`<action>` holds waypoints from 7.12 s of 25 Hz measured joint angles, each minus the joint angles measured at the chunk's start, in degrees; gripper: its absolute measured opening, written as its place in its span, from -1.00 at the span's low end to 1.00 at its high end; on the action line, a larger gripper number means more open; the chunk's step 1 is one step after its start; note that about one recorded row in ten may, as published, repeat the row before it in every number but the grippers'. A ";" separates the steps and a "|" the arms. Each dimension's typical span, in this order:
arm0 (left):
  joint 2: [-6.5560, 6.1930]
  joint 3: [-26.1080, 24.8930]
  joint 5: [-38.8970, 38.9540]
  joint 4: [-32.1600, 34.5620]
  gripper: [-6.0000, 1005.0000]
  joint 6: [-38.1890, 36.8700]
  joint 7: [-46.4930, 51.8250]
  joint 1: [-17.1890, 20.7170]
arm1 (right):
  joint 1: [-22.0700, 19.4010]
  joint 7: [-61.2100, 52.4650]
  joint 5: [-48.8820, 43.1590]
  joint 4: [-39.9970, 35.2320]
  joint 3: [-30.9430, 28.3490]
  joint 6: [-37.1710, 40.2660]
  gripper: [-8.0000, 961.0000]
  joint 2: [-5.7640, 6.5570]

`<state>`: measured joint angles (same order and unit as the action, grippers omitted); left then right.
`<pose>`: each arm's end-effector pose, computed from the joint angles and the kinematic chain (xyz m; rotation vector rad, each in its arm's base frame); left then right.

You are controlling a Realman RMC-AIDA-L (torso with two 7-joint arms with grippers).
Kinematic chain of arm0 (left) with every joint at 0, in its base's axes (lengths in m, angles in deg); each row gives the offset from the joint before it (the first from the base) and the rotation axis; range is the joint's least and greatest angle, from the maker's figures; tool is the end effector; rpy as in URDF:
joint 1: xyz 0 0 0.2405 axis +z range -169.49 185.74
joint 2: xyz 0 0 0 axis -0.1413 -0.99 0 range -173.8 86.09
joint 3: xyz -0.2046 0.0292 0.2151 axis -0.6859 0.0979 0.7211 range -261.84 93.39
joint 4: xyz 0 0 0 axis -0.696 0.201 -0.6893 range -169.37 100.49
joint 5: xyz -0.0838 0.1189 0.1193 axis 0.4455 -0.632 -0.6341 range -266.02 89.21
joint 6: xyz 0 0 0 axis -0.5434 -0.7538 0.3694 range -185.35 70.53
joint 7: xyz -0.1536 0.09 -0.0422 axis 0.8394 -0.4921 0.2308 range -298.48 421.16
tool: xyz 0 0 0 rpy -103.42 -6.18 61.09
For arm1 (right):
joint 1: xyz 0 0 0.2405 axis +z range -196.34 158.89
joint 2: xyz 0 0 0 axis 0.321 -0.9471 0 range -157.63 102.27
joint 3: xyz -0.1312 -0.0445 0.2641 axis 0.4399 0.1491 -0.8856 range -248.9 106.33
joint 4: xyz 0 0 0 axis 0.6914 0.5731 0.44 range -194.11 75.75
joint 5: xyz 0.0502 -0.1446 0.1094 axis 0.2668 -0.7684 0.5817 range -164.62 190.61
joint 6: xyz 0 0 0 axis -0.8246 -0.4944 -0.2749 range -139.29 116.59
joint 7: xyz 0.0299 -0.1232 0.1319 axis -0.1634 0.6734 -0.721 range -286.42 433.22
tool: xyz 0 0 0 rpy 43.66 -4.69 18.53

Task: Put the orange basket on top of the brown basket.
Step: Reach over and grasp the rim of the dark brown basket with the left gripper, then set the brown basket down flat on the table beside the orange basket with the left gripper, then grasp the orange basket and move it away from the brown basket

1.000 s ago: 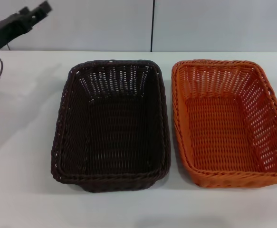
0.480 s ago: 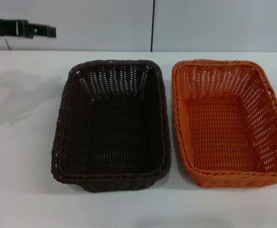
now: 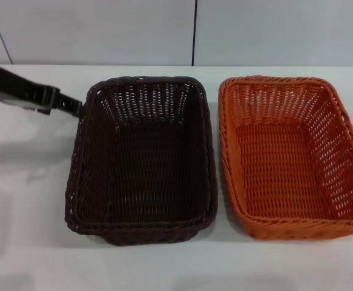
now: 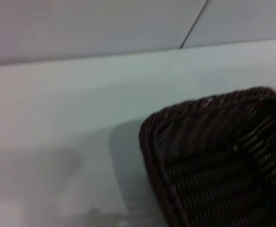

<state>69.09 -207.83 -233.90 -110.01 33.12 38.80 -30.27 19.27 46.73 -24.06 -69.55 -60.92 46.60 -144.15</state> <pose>-0.2425 0.4172 0.0426 -2.2210 -1.3435 0.0687 0.3708 0.4457 0.1297 -0.9544 0.7218 0.9124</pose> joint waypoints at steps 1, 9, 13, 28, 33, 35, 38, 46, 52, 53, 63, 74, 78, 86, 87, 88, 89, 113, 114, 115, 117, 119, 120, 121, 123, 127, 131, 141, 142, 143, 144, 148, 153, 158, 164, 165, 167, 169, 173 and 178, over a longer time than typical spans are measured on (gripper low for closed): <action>0.42 -0.02 -0.83 -0.05 0.60 0.18 0.44 0.00 | 0.02 0.00 0.00 0.00 0.00 -0.18 0.22 0.05; 2.76 -0.17 -3.34 1.38 0.60 -0.47 1.82 0.51 | 0.50 0.08 0.00 0.00 -0.01 -1.26 0.22 0.47; 2.85 -0.20 -3.36 2.47 0.60 -0.94 2.08 0.58 | 0.55 0.10 0.00 0.00 0.00 -1.28 0.22 0.47; 3.91 0.39 -3.36 15.88 0.60 -10.31 -0.76 -2.20 | 0.45 0.12 -0.04 0.08 0.00 -1.28 0.22 0.30; 4.16 0.44 -3.39 17.61 0.52 -11.95 -2.92 -2.59 | 0.52 -0.17 -0.04 0.09 0.04 -1.28 0.22 0.29; 4.21 0.07 -3.38 16.84 0.44 -12.26 -3.12 -2.12 | 0.54 -0.29 -0.04 0.09 0.02 -1.27 0.22 0.29; 4.20 -0.08 -3.34 16.78 0.33 -12.35 -3.12 -1.94 | 0.55 -0.31 -0.04 0.09 0.01 -1.28 0.22 0.28; 4.23 -0.01 -3.08 16.81 -0.20 -12.57 -3.13 -1.78 | 0.58 -0.34 -0.04 0.09 -0.01 -1.27 0.22 0.34; 4.09 -0.05 -2.96 14.97 -0.51 -11.81 -4.33 -1.35 | 0.34 -0.38 -0.03 0.08 -0.01 -1.29 0.22 0.37; 4.09 -0.05 -2.96 14.97 -0.55 -11.81 -4.33 -1.35 | 0.29 -0.39 -0.03 0.09 0.00 -1.30 0.22 0.38; 2.64 -7.52 -0.33 -5.26 -0.61 -3.82 -11.77 2.22 | -0.01 -0.40 0.16 0.57 0.00 -1.37 0.22 0.38; -1.19 -5.78 2.53 -6.01 -0.61 10.55 -30.68 -0.76 | 0.06 -0.40 0.60 0.88 0.03 -1.19 0.22 0.17; -0.66 -0.58 2.35 1.19 -0.61 10.12 -34.11 -3.96 | 0.08 -0.47 0.59 0.91 0.04 -1.21 0.22 0.07; 2.99 -0.96 3.03 15.38 -0.61 5.44 -42.94 -10.98 | 0.30 -0.49 0.59 1.09 0.37 -1.35 0.22 -0.06; 2.99 -0.96 3.03 15.38 -0.61 5.44 -42.94 -10.98 | 0.30 -0.49 0.59 1.18 0.39 -1.37 0.22 -0.06; 4.00 -1.12 3.42 17.21 -0.61 4.66 -44.85 -11.99 | 0.30 -0.49 0.58 1.29 0.41 -1.38 0.22 -0.06; 4.50 -1.11 3.74 18.45 -0.61 3.93 -45.89 -12.57 | 0.30 -0.49 0.58 1.40 0.41 -1.38 0.22 -0.06; 4.91 1.41 23.38 19.29 0.14 -8.13 -49.08 -3.88 | -4.67 -33.41 -25.01 -10.42 20.97 -0.65 0.20 1.72; 4.90 1.40 25.39 18.86 0.17 -8.76 -49.94 -2.91 | -5.12 -39.39 -30.87 -13.22 24.31 -0.08 0.20 2.61; 4.88 1.37 27.49 18.52 0.21 -9.51 -50.75 -1.95 | -5.32 -44.43 -36.41 -15.24 26.84 0.86 0.20 3.50; 4.83 1.29 32.10 18.19 0.28 -11.33 -53.00 0.06 | -5.12 -54.90 -46.94 -18.77 31.48 4.10 0.20 5.64; 4.81 1.25 36.24 18.31 0.35 -12.56 -55.75 1.52 | -3.73 -65.25 -59.01 -22.10 35.37 10.43 0.20 8.11; 4.81 1.22 37.60 18.45 0.38 -12.91 -56.74 1.94 | -3.10 -68.09 -63.84 -23.64 35.84 13.80 0.20 8.63; 4.83 1.23 39.17 18.66 0.42 -13.30 -58.04 2.43 | -2.32 -70.72 -68.86 -25.42 36.25 17.52 0.20 8.99; 4.84 1.23 40.32 18.87 0.49 -13.68 -58.91 2.87 | -1.11 -74.99 -77.49 -29.56 36.33 24.28 0.20 9.08; 4.87 1.30 41.58 19.02 0.68 -14.07 -59.10 3.01 | 1.79 -81.83 -94.21 -35.78 36.53 33.96 0.20 8.05; 4.88 1.37 41.71 19.05 0.68 -14.11 -59.06 2.85 | 4.30 -83.75 -106.54 -39.44 36.68 39.48 0.20 5.32; 4.77 1.35 41.83 18.96 0.68 -15.09 -57.80 1.58 | 5.06 -83.88 -114.61 -47.54 44.73 53.10 0.20 -0.39; 4.62 1.32 41.77 18.74 0.68 -15.17 -57.36 1.18 | 5.07 -83.94 -114.61 -47.84 46.16 54.49 0.20 -0.68; 4.36 1.30 41.56 18.57 0.68 -15.25 -56.85 0.66 | 5.07 -84.07 -114.61 -48.10 47.61 55.86 0.20 -1.02; 4.14 1.28 41.49 18.47 0.68 -15.42 -56.57 0.23 | 5.08 -84.12 -114.62 -48.31 48.80 56.91 0.20 -1.36; 3.80 1.26 41.46 18.42 0.68 -16.11 -56.40 -0.47 | 5.17 -84.21 -112.18 -47.96 53.56 60.16 0.20 -2.33; 3.99 1.26 41.35 18.79 0.68 -18.18 -56.36 -1.14 | 5.87 -83.70 -103.86 -45.63 57.19 64.21 0.20 -2.18; 4.19 1.27 41.27 18.85 0.67 -19.21 -56.39 -0.74 | 6.60 -82.23 -100.73 -45.67 51.77 66.71 0.20 -0.64; 4.53 -0.07 41.60 18.83 0.67 -19.95 -56.91 -0.33 | 8.49 -83.36 -99.92 -49.30 33.68 61.21 0.20 3.83; 4.68 -0.62 41.66 18.82 0.67 -19.97 -56.96 -0.20 | 8.84 -83.88 -99.61 -50.15 30.42 59.84 0.20 4.26; 4.72 -0.99 41.76 18.73 0.67 -20.02 -56.97 -0.06 | 9.65 -84.68 -98.97 -51.33 25.62 57.47 0.20 5.35; 4.74 -1.35 41.85 18.62 0.67 -20.04 -56.99 0.03 | 10.17 -85.24 -99.27 -51.67 25.00 55.65 0.20 6.27; 4.65 -1.64 41.88 18.67 0.67 -20.07 -57.20 0.13 | 10.74 -84.74 -103.40 -52.06 28.90 54.62 0.20 6.76; 4.71 -1.69 41.88 18.80 0.67 -20.33 -58.83 0.66 | 10.41 -84.53 -108.98 -52.88 32.68 51.42 0.20 6.02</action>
<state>73.81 -209.52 -192.02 -91.21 12.79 -20.03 -29.61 29.68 -37.80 -133.04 -122.43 -28.23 98.03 -138.13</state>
